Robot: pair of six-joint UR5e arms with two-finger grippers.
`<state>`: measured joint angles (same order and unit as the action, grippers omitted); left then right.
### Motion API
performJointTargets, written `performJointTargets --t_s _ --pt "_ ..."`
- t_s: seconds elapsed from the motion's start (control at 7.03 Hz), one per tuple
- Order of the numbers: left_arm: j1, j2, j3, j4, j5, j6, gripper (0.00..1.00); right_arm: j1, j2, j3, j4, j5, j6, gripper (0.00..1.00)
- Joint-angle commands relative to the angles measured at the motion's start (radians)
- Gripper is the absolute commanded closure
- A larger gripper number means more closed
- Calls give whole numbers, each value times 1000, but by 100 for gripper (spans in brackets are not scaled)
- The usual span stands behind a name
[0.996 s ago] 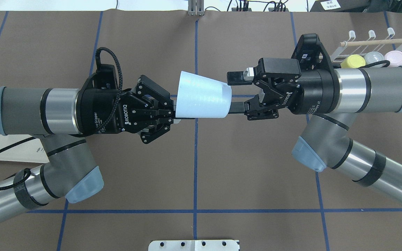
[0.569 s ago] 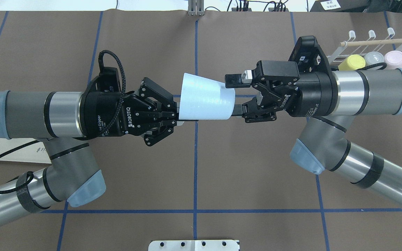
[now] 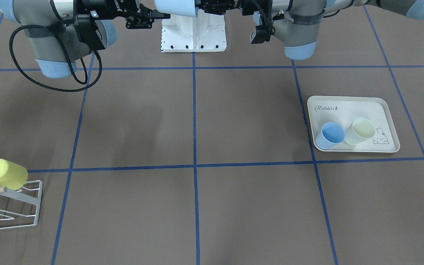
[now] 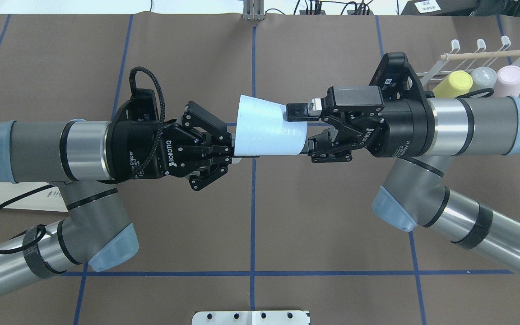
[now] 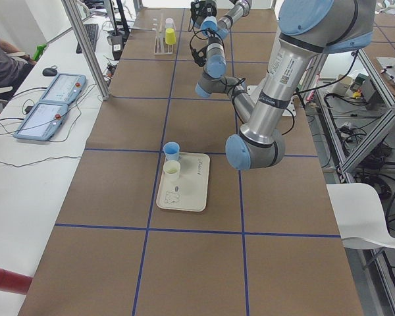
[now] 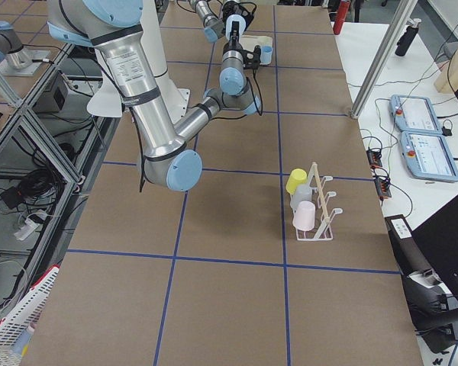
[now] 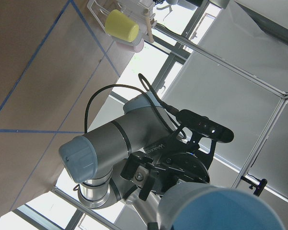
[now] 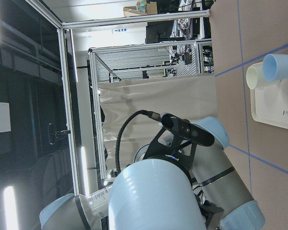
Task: Transfer IKEA cup to right arm and place on rack
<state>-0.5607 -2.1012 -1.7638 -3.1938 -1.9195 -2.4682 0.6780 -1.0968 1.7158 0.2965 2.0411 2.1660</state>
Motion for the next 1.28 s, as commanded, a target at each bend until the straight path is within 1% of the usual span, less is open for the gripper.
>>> performJointTargets --t_s 0.0,0.14,0.28,0.43,0.57,0.71,1.0,1.14 --pt "1 0 3 2 2 0 100 -5 -5 -1 16 -2 0 12" --pt "11 0 3 0 17 0 100 -5 -8 1 22 -2 0 15" --pt "19 0 3 0 29 0 100 -5 -8 -1 23 -2 0 30" --pt "19 1 1 -2 30 0 100 -5 -8 1 23 -2 0 62" --pt "19 3 -2 -2 30 6 39 -3 -9 1 24 -2 0 88" --pt "18 9 -8 -2 30 5 0 -3 -9 1 24 -2 0 98" --pt "-13 26 -29 9 30 15 0 1 -17 2 38 -5 0 100" --pt "-75 65 -29 17 27 15 0 14 -28 1 41 -7 -2 100"
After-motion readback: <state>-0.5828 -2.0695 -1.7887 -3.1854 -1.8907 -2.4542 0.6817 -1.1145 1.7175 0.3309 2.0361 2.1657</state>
